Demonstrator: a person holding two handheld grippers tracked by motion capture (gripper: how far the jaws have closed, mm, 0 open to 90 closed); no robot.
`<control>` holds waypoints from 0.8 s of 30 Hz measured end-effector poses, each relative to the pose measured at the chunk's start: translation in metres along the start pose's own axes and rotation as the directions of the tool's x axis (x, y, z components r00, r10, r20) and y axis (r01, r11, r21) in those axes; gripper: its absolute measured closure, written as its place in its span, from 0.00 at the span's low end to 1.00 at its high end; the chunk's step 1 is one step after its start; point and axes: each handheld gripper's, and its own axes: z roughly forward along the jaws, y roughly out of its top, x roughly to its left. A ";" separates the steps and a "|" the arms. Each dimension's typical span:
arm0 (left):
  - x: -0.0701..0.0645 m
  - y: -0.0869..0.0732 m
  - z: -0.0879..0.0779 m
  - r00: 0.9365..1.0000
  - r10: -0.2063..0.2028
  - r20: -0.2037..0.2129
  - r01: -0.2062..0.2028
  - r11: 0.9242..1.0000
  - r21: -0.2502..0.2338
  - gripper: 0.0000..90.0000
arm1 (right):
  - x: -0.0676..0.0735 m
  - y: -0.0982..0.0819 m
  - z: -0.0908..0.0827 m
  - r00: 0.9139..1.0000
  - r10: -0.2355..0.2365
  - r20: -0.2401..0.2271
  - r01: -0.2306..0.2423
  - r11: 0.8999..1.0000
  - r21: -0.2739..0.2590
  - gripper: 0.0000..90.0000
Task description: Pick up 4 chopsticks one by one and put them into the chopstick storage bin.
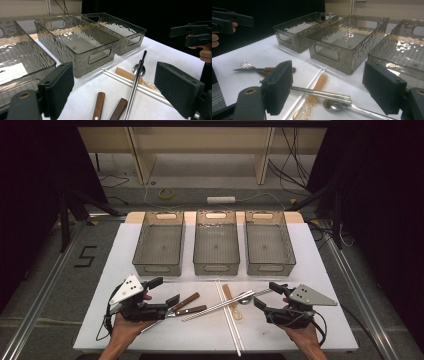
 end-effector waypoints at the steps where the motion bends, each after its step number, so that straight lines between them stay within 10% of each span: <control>1: 0.000 0.000 0.000 1.000 0.000 0.002 0.000 1.000 0.000 0.17 | 0.000 0.000 0.000 1.000 0.001 -0.002 -0.001 1.000 -0.002 0.28; 24: -0.003 0.014 0.017 0.999 0.010 0.035 -0.013 0.994 0.109 0.20 | -0.003 0.001 0.000 1.000 0.001 -0.002 -0.001 1.000 0.013 0.29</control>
